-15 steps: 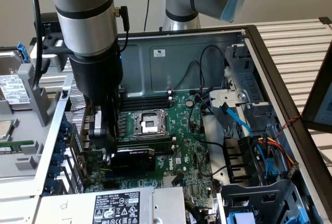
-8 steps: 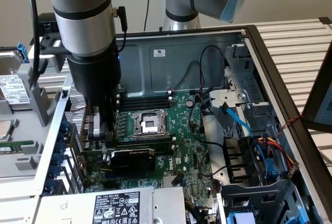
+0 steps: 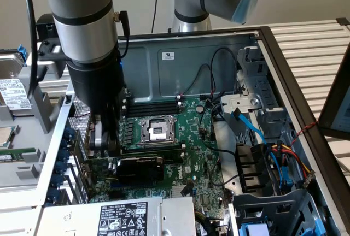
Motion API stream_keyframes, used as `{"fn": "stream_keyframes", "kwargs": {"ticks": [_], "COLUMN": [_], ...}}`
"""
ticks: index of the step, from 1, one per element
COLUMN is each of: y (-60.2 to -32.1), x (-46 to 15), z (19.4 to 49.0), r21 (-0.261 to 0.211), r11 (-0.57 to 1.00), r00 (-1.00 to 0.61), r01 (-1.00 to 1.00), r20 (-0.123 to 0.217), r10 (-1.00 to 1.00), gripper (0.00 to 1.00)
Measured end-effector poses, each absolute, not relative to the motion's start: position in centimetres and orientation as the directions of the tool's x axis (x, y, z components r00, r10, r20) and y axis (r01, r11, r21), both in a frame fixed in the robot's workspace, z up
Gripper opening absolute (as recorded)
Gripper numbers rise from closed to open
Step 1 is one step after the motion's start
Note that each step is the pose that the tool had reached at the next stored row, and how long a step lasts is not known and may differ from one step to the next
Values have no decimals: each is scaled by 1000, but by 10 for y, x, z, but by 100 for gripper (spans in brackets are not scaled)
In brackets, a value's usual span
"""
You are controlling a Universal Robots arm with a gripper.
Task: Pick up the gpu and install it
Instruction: 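Press down on the gpu until it lock into place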
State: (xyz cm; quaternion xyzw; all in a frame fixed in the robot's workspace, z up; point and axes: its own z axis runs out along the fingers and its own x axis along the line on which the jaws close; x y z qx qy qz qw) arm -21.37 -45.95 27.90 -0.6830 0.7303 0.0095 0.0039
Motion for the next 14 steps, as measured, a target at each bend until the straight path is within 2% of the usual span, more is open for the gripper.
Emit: {"fn": "stream_keyframes", "kwargs": {"ticks": [14], "y": [-458], "x": [-214], "z": [271], "r21": [8], "r11": [67], "r00": [-67], "r01": [-998], "r20": [-19], "r10": [-998], "gripper": [11]}}
